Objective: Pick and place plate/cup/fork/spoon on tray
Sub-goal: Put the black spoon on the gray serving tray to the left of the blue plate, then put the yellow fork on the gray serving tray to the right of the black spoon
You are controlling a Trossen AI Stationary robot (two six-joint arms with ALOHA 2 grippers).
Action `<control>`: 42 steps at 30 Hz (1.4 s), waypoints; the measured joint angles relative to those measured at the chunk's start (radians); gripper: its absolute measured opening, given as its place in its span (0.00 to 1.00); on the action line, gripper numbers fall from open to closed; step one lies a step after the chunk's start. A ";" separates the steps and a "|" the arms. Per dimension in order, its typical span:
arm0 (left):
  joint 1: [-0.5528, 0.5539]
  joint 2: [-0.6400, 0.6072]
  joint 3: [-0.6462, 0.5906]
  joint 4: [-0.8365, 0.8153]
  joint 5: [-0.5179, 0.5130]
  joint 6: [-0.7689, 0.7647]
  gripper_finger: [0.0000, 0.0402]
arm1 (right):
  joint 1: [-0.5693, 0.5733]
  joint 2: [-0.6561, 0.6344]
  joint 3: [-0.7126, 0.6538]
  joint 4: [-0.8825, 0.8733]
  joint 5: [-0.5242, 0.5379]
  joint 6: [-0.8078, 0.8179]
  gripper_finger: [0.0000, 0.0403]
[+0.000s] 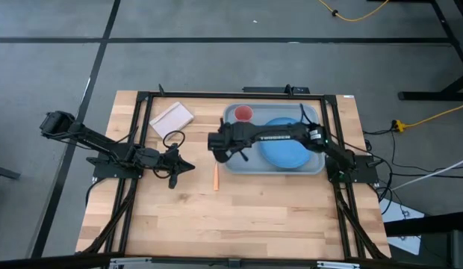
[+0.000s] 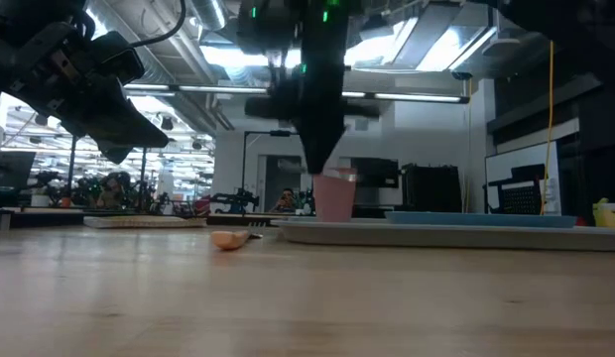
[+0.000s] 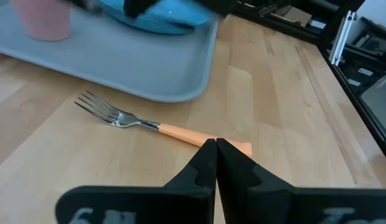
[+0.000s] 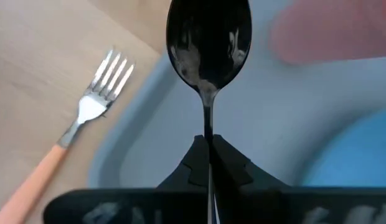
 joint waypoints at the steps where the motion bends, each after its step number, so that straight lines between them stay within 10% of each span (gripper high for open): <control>1: 0.000 0.000 0.000 0.000 0.000 0.000 0.00 | -0.012 0.001 -0.025 0.031 -0.020 -0.003 0.00; 19: 0.000 0.000 0.000 0.000 0.000 -0.053 0.00 | -0.072 -0.001 -0.232 0.227 -0.099 0.464 0.05; 42: 0.000 0.000 0.000 0.000 0.002 -0.045 0.00 | -0.070 -0.003 -0.230 0.333 -0.077 0.378 0.11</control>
